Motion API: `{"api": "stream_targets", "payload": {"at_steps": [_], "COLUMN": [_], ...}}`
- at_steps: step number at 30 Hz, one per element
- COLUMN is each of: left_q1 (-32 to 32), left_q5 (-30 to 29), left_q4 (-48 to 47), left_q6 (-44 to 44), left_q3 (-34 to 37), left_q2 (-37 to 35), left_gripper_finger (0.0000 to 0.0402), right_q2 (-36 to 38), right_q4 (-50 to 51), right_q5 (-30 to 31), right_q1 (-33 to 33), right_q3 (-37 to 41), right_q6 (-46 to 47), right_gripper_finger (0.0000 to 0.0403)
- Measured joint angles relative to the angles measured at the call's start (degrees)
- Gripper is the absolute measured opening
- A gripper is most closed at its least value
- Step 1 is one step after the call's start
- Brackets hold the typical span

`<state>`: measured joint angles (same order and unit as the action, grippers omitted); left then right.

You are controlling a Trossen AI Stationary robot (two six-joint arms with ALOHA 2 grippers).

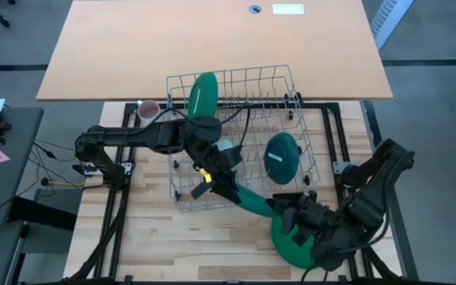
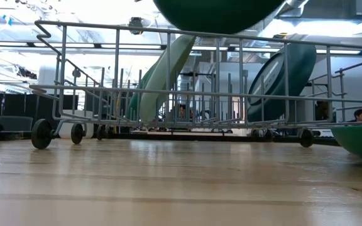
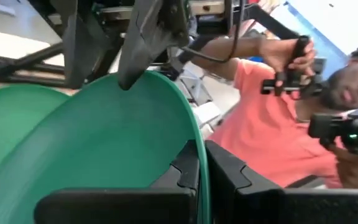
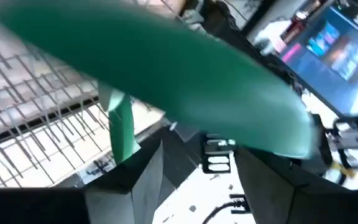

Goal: Sort dishes
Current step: Put the stacked green plate in the dish rack

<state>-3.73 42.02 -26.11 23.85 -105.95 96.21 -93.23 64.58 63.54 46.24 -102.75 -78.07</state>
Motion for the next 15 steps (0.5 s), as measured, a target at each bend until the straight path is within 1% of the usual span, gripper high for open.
{"api": "stream_targets", "payload": {"at_steps": [2,6,11,15], "left_q1": [0.3,0.8,1.5,2.0], "left_q5": [2.6,9.4,18.3,18.9], "left_q4": [0.2,-2.1,-5.7,-5.6], "left_q6": [1.3,4.4,7.7,8.4], "left_q3": [0.0,-0.1,-0.1,-0.1], "left_q2": [-0.2,-0.3,0.2,0.4], "left_gripper_finger": [0.0006,0.0006,0.0006,0.0006], "right_q2": [0.3,2.5,4.3,3.1], "right_q4": [-0.3,-6.6,-12.1,-13.8], "right_q5": [-0.3,-0.7,-5.1,-8.6], "right_q1": [1.1,4.0,5.6,4.4], "right_q3": [0.0,0.0,-0.1,-0.1], "right_q6": [-0.5,-5.5,-10.6,-15.6], "right_gripper_finger": [0.0209,0.0218,0.0243,0.0267]}}
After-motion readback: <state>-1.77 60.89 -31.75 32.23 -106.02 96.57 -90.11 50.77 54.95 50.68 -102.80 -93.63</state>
